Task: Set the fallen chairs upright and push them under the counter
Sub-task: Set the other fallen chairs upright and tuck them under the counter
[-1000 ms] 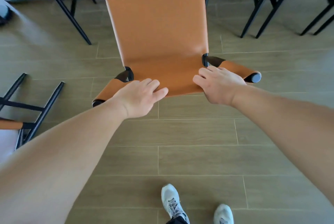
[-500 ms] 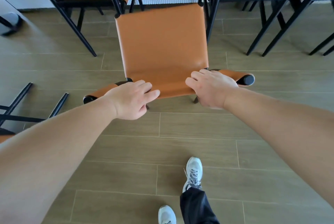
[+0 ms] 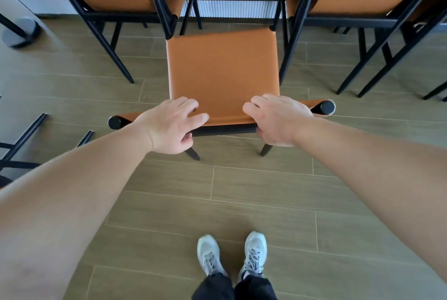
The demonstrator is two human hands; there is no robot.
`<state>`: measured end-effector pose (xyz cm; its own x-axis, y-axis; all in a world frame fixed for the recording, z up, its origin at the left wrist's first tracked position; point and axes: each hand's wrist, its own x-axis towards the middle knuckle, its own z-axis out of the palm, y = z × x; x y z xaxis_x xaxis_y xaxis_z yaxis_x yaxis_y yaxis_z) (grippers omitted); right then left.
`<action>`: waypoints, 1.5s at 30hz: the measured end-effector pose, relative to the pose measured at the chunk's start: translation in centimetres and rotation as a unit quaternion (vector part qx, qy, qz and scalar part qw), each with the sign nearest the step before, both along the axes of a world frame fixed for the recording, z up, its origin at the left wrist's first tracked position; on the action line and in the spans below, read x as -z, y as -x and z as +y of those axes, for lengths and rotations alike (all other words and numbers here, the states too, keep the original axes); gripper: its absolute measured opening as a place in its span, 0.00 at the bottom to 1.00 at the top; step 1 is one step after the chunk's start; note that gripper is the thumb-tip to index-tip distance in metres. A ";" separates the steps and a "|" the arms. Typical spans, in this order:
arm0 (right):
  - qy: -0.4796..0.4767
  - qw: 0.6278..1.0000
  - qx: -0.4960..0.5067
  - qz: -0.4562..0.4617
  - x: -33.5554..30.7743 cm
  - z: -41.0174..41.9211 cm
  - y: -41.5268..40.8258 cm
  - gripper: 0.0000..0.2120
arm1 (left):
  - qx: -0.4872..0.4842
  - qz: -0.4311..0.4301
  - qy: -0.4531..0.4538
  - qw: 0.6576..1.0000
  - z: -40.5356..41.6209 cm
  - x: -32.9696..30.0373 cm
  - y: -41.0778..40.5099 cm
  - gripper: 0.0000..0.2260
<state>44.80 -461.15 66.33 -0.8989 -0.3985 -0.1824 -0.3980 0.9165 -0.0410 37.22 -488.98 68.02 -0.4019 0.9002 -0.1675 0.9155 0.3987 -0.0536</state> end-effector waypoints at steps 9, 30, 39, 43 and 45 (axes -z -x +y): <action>0.002 1.000 0.018 -0.002 -0.2 1.1 4.6 0.16 | -0.011 0.006 -0.009 1.000 0.9 -0.2 4.7 0.19; -0.028 0.999 0.027 0.012 -0.6 2.0 9.0 0.12 | -0.038 0.076 -0.043 0.995 1.8 -0.2 9.0 0.13; -0.104 0.990 -0.020 0.091 -2.8 3.4 11.7 0.14 | -0.060 0.170 -0.030 0.983 -0.7 -0.9 12.3 0.11; -0.103 0.985 -0.056 0.126 -4.2 4.8 14.2 0.12 | -0.048 0.192 -0.018 0.980 -0.6 -2.1 15.0 0.15; -0.118 0.982 -0.051 0.136 -5.0 5.7 15.8 0.14 | -0.050 0.200 -0.010 0.979 -0.3 -2.9 16.9 0.17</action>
<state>29.05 -455.49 71.32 -0.8846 -0.4647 -0.0401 -0.4555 0.8423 0.2880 20.32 -489.26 70.97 -0.5178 0.8547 0.0372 0.7797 0.4893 -0.3908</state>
